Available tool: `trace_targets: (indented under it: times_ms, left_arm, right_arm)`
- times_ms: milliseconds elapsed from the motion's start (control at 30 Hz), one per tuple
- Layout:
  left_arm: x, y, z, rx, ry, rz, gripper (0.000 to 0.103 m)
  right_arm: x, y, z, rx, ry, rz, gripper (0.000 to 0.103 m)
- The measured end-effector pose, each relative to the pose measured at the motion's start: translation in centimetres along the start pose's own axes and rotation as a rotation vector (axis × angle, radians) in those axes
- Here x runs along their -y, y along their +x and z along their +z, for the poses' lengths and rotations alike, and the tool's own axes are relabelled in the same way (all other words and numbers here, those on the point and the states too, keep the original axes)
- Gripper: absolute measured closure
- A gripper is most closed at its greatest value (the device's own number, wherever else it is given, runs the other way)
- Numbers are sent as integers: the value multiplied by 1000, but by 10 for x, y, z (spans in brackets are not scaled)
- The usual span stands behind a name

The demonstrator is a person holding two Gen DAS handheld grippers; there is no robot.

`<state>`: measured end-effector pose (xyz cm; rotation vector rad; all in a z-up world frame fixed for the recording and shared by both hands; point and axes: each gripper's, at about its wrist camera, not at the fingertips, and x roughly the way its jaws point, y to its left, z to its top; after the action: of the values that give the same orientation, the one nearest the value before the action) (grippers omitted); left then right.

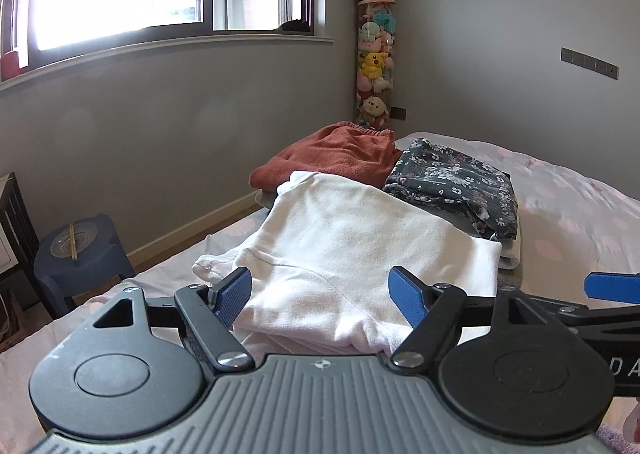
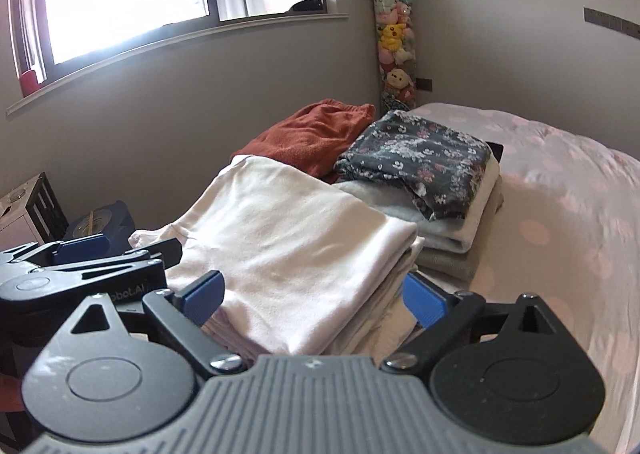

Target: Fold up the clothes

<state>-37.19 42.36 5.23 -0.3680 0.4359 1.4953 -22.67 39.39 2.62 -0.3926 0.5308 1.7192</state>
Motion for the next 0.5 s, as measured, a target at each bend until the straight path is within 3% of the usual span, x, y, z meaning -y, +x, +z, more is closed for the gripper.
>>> trace_targets:
  times_ms: [267,500]
  left_arm:
    - [-3,5,-7,-33,-27,-13,28]
    - [-3,6,-8,-25,-32,-11,28]
  right_arm:
    - [-5,0,-12,27,-7,-47,6]
    - [-5,-2,-12,51,-13,-30,6]
